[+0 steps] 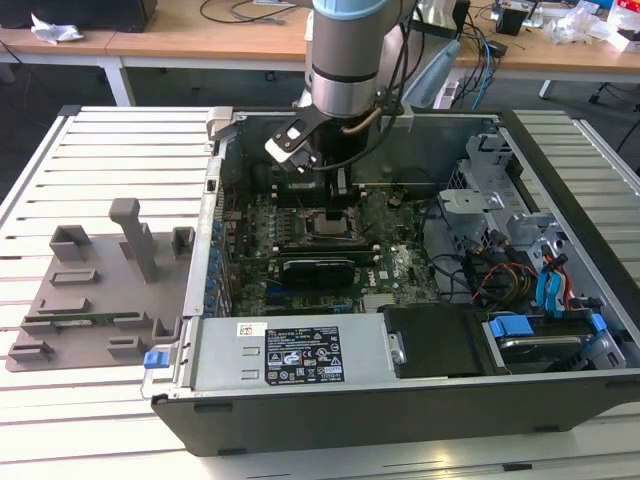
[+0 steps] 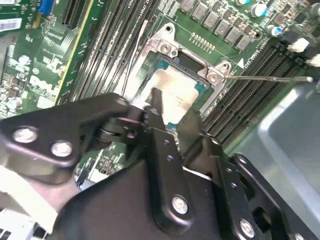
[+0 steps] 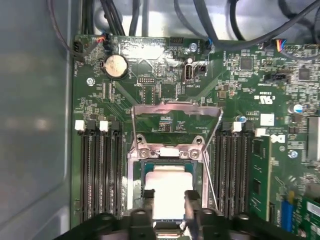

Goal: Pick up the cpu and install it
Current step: 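Place the cpu into insertion slot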

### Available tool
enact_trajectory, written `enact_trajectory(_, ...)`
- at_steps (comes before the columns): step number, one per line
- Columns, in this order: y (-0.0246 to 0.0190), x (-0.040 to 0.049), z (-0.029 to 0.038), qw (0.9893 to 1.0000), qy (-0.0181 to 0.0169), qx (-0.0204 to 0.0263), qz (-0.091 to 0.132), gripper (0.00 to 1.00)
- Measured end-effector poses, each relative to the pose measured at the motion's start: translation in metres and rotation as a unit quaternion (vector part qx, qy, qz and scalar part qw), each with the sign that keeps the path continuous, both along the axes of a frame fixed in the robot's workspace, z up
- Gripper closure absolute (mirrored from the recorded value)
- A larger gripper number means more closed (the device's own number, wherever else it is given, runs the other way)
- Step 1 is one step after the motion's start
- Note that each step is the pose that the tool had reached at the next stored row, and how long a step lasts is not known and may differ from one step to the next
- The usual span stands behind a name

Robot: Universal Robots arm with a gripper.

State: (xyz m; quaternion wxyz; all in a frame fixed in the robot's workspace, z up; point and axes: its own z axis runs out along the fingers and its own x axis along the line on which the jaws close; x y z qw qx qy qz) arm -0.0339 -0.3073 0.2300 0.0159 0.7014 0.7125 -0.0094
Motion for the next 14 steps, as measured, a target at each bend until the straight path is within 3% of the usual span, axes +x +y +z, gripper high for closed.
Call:
enact_trajectory(1, 0.0, 0.0, 0.0024, 1.0, 0.0, 0.0, 0.0, 0.71)
enact_trajectory(3, 0.0002, 0.0, 0.0149, 1.0, 0.0, 0.0, 0.0, 0.89)
enact_trajectory(5, 0.0002, 0.0, 0.0222, 1.0, 0.0, 0.0, 0.0, 0.89)
enact_trajectory(8, 0.0002, 0.0, 0.0269, 1.0, 0.0, 0.0, 0.0, 0.89)
enact_trajectory(14, 0.0002, 0.0, 0.0533, 1.0, 0.0, 0.0001, 0.0, 0.89)
